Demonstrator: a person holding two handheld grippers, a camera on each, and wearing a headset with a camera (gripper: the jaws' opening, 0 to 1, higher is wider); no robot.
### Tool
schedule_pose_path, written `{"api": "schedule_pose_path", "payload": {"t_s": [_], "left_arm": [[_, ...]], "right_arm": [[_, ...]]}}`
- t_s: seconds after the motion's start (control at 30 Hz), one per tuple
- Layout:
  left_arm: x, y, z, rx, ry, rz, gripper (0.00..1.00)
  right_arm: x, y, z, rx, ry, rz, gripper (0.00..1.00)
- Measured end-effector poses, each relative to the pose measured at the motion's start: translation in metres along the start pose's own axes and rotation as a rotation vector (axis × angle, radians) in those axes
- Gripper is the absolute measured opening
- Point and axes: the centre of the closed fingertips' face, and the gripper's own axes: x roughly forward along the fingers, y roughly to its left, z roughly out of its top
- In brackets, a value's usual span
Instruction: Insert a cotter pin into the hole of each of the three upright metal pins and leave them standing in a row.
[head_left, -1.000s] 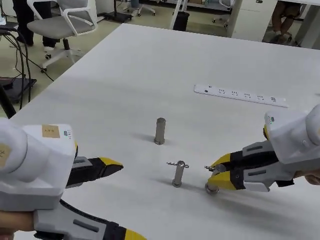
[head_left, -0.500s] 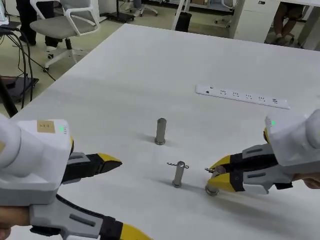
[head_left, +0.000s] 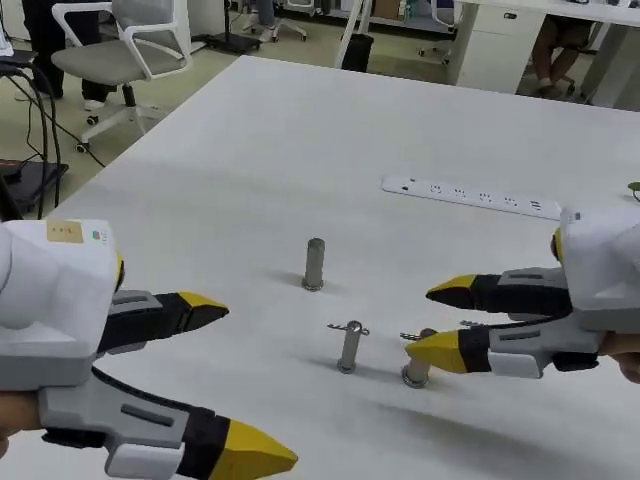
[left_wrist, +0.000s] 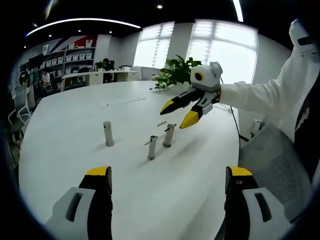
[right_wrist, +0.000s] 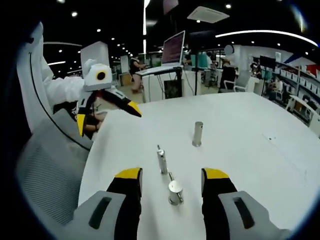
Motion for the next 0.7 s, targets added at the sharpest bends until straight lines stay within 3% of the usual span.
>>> {"api": "schedule_pose_path", "payload": {"t_s": [0.13, 0.23, 0.37, 0.5, 0.7], "left_arm": [[-0.003, 0.003, 0.001, 0.006, 0.000, 0.006, 0.93], [-0.005, 0.003, 0.001, 0.008, -0.004, 0.000, 0.93], [-0.006, 0.002, -0.001, 0.008, -0.003, -0.005, 0.93], [-0.007, 0.002, -0.005, 0.001, 0.010, -0.015, 0.93], [-0.006, 0.010, -0.013, 0.003, 0.037, 0.008, 0.88]], "right_arm": [[-0.012, 0.010, -0.009, 0.020, 0.004, -0.029, 0.55], [-0.024, 0.016, -0.022, 0.080, -0.003, -0.076, 0.62], [-0.037, 0.022, -0.028, 0.140, -0.034, -0.133, 0.63], [-0.056, 0.031, -0.035, 0.160, -0.027, -0.189, 0.65], [-0.078, 0.036, -0.045, 0.190, -0.020, -0.271, 0.72]]}}
